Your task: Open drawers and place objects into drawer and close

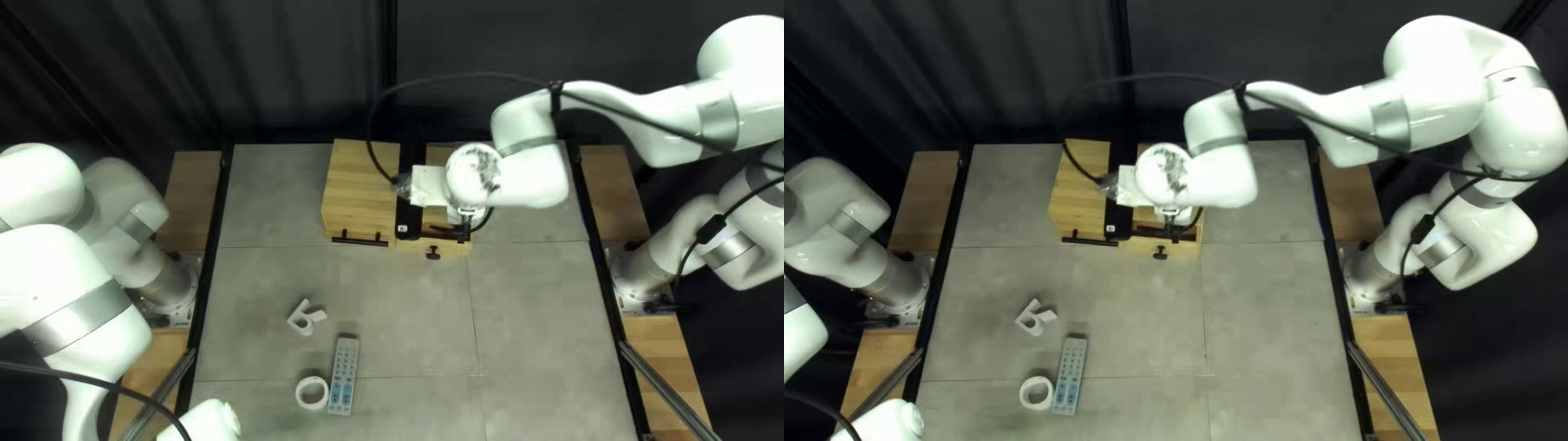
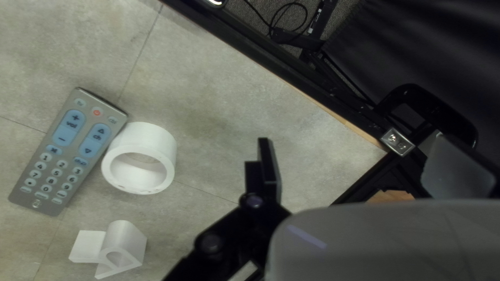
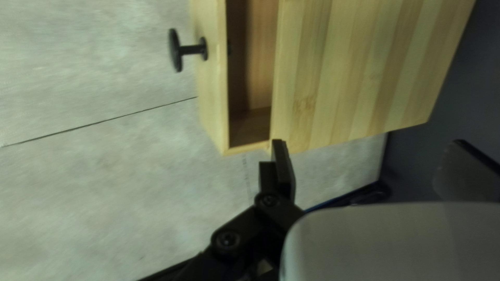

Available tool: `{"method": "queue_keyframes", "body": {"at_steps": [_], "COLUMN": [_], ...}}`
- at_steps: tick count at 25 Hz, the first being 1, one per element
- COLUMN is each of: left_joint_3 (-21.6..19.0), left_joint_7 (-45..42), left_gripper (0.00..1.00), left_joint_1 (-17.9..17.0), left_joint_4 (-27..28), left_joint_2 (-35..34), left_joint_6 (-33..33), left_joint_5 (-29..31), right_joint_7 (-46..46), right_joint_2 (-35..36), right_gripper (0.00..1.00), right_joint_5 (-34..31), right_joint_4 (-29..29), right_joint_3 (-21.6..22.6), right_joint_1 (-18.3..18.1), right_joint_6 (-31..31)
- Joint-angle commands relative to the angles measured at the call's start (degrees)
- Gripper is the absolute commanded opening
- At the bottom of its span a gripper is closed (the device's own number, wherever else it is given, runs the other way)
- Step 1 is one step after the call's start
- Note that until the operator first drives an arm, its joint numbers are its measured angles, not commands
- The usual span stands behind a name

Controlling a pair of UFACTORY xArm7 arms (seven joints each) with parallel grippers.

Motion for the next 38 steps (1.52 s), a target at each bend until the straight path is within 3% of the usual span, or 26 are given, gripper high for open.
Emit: {"method": "queue_keyframes", "body": {"at_steps": [1, 6, 10, 20, 33, 38], "left_joint_3": [0.00, 0.00, 0.00, 0.00, 0.00, 0.00], "left_joint_7": [0.00, 0.00, 0.00, 0.00, 0.00, 0.00], "left_gripper": [1.00, 1.00, 1.00, 1.00, 1.00, 1.00], "left_joint_1": [0.00, 0.00, 0.00, 0.00, 0.00, 0.00], "left_joint_4": [0.00, 0.00, 0.00, 0.00, 0.00, 0.00], "left_joint_2": [0.00, 0.00, 0.00, 0.00, 0.00, 0.00], "left_joint_6": [0.00, 0.00, 0.00, 0.00, 0.00, 0.00], "left_joint_5": [0.00, 0.00, 0.00, 0.00, 0.00, 0.00], "right_joint_7": [-3.19, -14.22, -21.39, 1.64, 3.07, 10.42], "right_joint_2": [-4.84, -5.86, 0.51, 1.60, 3.09, 6.69], "right_gripper": [1.00, 1.00, 1.00, 1.00, 1.00, 1.00], "right_joint_5": [1.66, -0.47, 5.94, 9.36, 6.80, 4.49], "right_joint_4": [-3.76, -4.92, 0.32, 0.70, 2.51, 6.57], "right_joint_3": [1.30, 3.96, 0.39, -0.50, 0.63, 2.36], "right_joint_1": [1.52, 5.27, 3.71, 1.86, 2.84, 4.64], "right_joint_6": [0.07, -1.85, -1.11, -3.47, -3.09, -0.26]}}
